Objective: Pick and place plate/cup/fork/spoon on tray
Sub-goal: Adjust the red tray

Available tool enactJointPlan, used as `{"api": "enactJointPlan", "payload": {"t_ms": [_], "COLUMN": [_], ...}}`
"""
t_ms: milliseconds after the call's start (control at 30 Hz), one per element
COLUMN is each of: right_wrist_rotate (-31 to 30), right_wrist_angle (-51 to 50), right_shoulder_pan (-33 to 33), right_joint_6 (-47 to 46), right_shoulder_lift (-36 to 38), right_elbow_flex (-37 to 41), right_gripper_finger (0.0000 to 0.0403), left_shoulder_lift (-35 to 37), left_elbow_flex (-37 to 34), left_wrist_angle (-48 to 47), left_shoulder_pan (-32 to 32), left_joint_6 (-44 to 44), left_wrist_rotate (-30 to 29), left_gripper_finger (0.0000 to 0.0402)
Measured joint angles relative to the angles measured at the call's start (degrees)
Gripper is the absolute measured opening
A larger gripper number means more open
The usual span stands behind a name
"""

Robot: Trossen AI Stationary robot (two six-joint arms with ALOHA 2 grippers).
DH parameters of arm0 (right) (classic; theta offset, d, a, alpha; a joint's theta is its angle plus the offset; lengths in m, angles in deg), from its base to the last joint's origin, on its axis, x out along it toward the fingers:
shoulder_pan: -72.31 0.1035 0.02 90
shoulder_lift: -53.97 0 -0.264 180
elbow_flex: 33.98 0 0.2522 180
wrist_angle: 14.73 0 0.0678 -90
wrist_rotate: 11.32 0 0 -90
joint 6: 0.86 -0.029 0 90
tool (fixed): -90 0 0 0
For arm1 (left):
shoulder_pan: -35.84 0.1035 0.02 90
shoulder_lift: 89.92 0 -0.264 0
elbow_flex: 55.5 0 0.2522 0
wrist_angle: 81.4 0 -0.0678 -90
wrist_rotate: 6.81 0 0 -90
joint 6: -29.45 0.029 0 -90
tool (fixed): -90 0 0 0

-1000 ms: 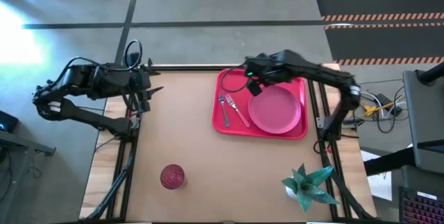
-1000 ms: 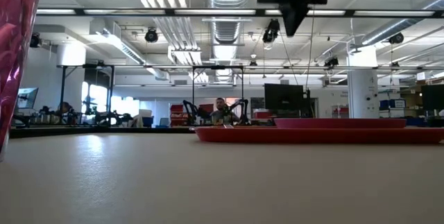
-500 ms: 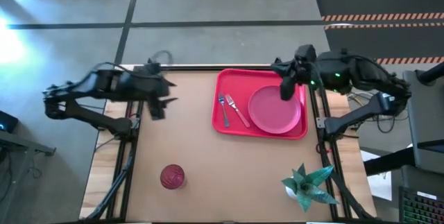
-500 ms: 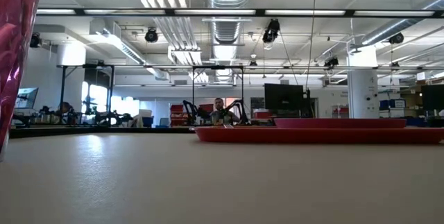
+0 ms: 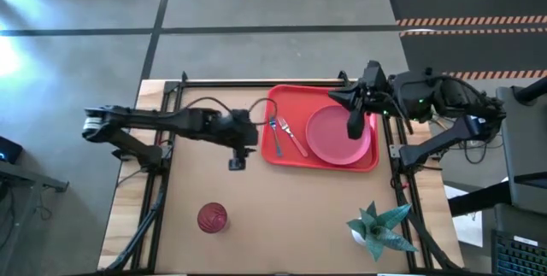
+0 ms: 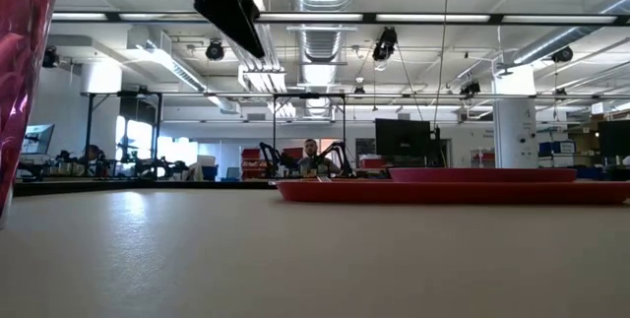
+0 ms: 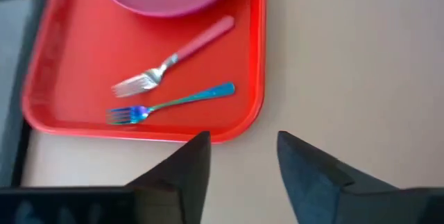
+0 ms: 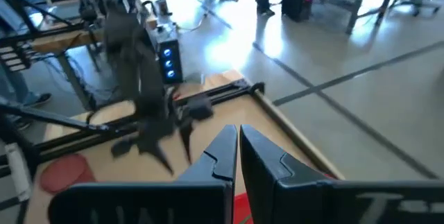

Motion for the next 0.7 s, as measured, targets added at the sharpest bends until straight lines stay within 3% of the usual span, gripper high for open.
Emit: {"api": "enactJointPlan", "payload": {"t_ms": [300, 700], "right_wrist_rotate": [-0.03, 1.34], "right_wrist_angle": [2.61, 2.7], "right_shoulder_pan": [-0.02, -0.02], "right_joint_6": [5.34, 6.91], "right_shoulder_lift": [1.97, 5.22], "right_elbow_flex": [-0.02, -0.09], "right_gripper_finger": [0.0008, 0.0008], "left_shoulder_lift": [-7.83, -16.84], "left_elbow_flex": [0.1, 0.11], "left_wrist_angle": [5.72, 7.59], "left_shoulder_pan": [0.0, 0.56], "left_joint_6": [1.02, -0.46], "left_wrist_rotate": [0.12, 0.12], "left_gripper_finger": [0.0012, 0.0]}}
